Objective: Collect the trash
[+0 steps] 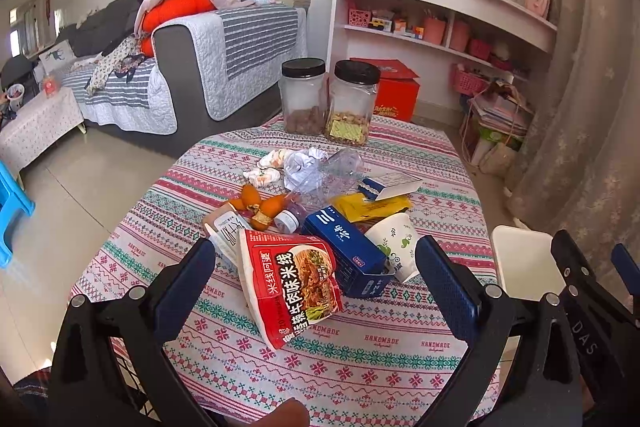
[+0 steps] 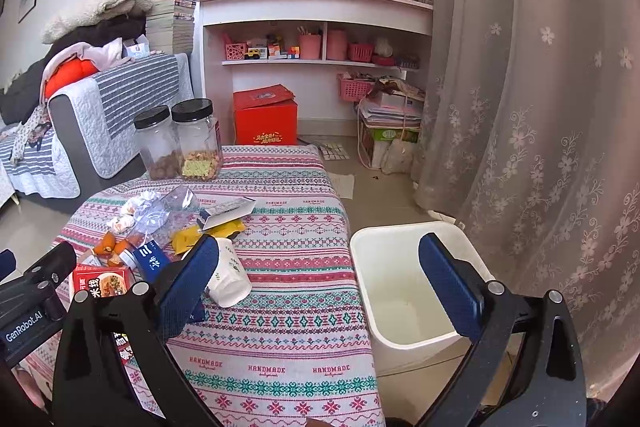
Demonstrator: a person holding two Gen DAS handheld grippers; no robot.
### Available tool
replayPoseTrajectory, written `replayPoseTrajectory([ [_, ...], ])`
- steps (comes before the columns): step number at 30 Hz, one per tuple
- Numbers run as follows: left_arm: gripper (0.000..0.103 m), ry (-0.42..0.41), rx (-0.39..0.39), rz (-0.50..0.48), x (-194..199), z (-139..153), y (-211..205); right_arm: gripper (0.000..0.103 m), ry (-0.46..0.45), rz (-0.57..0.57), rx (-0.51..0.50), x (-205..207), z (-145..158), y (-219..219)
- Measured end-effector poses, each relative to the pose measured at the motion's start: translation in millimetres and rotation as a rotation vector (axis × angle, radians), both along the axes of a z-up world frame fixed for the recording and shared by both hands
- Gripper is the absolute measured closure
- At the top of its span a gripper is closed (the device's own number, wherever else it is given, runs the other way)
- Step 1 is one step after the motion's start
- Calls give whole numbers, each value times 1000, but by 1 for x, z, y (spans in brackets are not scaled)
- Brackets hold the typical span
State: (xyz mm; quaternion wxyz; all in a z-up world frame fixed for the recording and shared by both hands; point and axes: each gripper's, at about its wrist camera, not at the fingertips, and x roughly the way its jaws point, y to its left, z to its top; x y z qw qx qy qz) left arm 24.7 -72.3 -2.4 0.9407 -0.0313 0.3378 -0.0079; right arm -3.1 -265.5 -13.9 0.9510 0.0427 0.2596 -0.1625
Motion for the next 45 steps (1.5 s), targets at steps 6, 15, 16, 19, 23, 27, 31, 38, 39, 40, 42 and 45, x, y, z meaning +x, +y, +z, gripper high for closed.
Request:
replayPoseTrajectory([
  [6,6,0,2,-5,0,0,2,7,1,-2,-1,1,-1,3],
  [15,6,0,5,-5,0,-1,2,7,2,1,-2,2,-3,4],
  [16,6,1,4,-5,0,-1,3,7,2,1,-2,2,-3,4],
  [19,6,4,3,-5,0,-1,4,7,4,1,-1,2,-3,4],
  [23,6,5,4,-6,0,-1,4,7,3,3,-4,2,-4,5],
  [27,6,14,-2,-5,1,-2,5,7,4,2,-2,2,-4,5],
  [31,6,10,0,-4,0,-2,5,7,4,3,-1,2,-4,5],
  [38,6,13,-3,-4,-1,-2,5,7,7,4,-3,2,-3,5],
  [39,6,12,-1,-4,-1,-3,5,7,7,3,-3,2,-3,4],
  [40,6,12,0,-3,-1,-3,5,7,7,3,-3,2,-3,5],
  [42,6,13,-1,-5,0,-3,5,7,8,4,-3,2,-4,5],
  [45,6,14,-1,-4,-1,-3,6,7,7,3,-4,2,-3,5],
])
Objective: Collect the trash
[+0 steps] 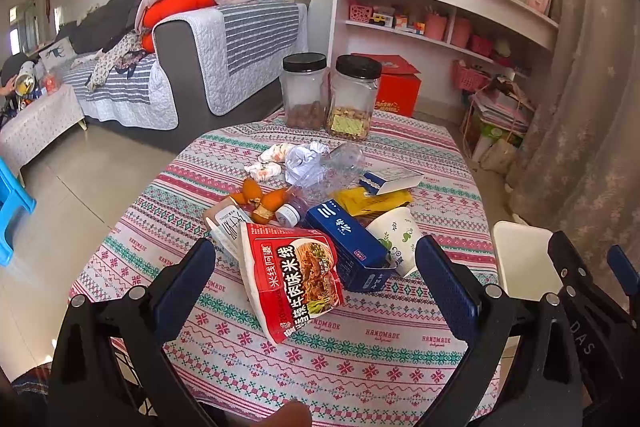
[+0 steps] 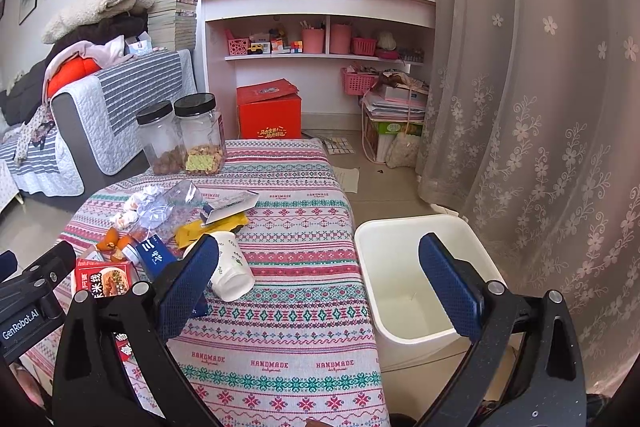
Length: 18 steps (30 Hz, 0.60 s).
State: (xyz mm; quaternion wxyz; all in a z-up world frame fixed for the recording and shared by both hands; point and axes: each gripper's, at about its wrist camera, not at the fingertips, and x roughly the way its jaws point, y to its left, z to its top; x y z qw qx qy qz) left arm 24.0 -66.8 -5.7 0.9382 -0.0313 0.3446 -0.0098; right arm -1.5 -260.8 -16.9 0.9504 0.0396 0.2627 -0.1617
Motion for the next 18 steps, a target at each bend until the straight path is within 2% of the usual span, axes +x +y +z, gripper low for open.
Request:
replayPoseTrajectory([
  [18,6,16,-2,6,2,-1,3,7,13,6,-6,0,-6,8],
])
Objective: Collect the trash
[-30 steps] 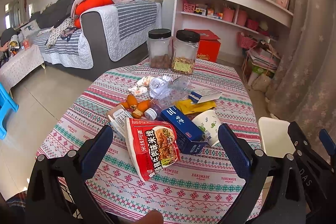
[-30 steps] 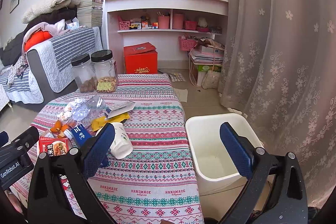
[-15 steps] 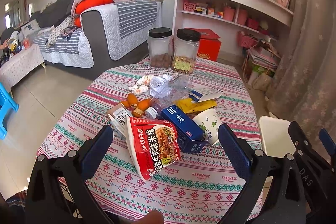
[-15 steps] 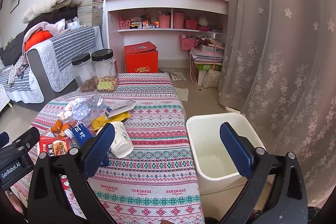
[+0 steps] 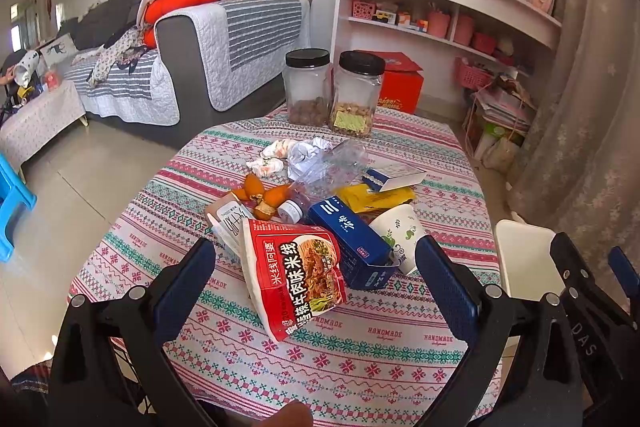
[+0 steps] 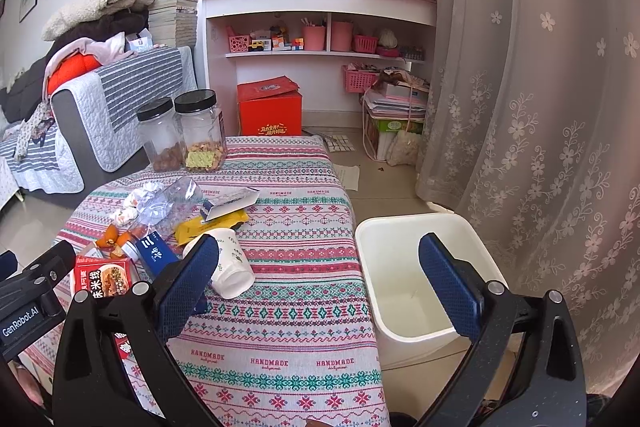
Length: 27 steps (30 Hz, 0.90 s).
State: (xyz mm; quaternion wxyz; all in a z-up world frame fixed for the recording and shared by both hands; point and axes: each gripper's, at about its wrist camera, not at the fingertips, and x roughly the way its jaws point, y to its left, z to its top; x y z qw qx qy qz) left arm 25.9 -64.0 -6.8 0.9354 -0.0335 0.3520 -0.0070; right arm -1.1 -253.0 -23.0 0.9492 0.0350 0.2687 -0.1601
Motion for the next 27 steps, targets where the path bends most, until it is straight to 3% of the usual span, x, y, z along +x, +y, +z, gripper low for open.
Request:
replayPoseTrajectory([
  [7,6,6,-1,8,1,-1,3,7,17,3,18,-1,-6,2],
  [12,6,14,-37,65,6,0,22,7,124,13,200,10,-16,-21],
  [16,6,62,-137,128,17,-4,56,7,191,5,369,15,-24,-40],
  [20,6,140,-288,189,30,-8,95,7,206,14,420,15,-17,-43],
  [24,6,197,-450,202,44,-1,124,7,213,89,496,27,10,-41],
  [27,6,241,-417,135,69,4,130,7,205,153,526,41,34,-35],
])
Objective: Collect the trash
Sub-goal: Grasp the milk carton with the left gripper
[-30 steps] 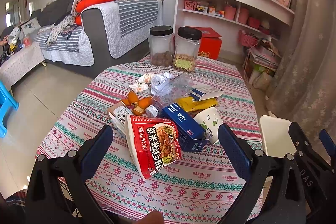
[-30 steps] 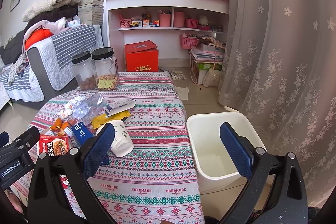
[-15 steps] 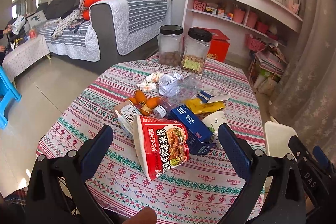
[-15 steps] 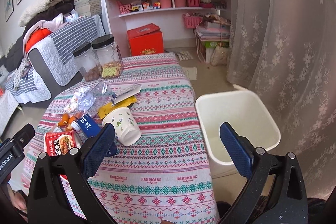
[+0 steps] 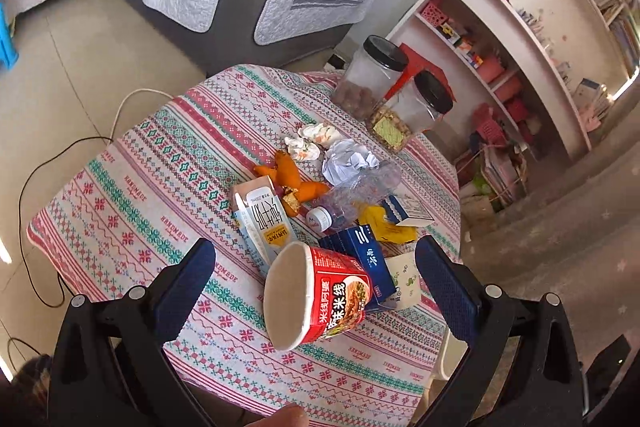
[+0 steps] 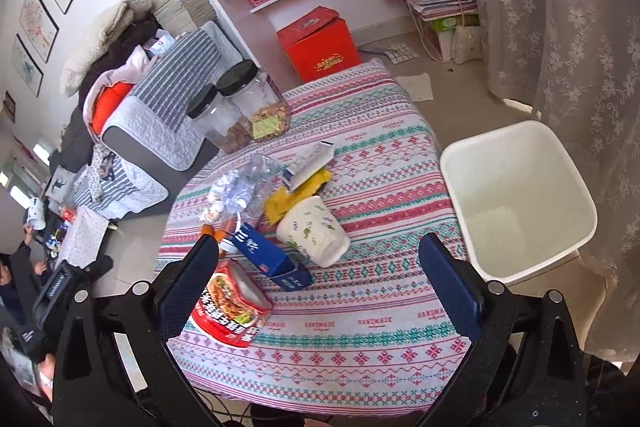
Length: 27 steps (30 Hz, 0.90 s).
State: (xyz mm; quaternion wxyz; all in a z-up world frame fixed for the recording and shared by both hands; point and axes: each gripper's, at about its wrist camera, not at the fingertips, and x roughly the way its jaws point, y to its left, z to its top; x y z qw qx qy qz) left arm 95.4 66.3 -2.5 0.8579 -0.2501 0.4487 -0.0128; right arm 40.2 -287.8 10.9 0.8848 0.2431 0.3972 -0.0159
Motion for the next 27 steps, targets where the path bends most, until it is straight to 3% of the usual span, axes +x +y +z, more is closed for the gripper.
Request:
replayPoseTrajectory([
  [3,6,94,94,-28,26,-14,7,7,24,80,52,25,6,6],
  [5,6,185,111,-18,39,-36,15,7,54,109,110,41,-1,6],
  [9,6,328,-39,91,55,-86,37,7,82,152,107,56,-26,12],
  [11,6,358,-67,101,63,-96,38,7,112,147,83,61,-45,12],
  [15,6,376,74,102,83,-105,23,7,210,133,141,74,-74,6],
  [18,6,429,29,89,100,-123,16,7,211,116,118,79,-76,2],
  [23,6,517,23,48,126,-144,7,7,246,120,128,85,-86,0],
  [25,9,563,-6,15,132,-155,3,7,255,138,138,87,-88,3],
  [27,24,599,-11,-22,134,-164,-3,7,251,166,152,88,-88,8],
])
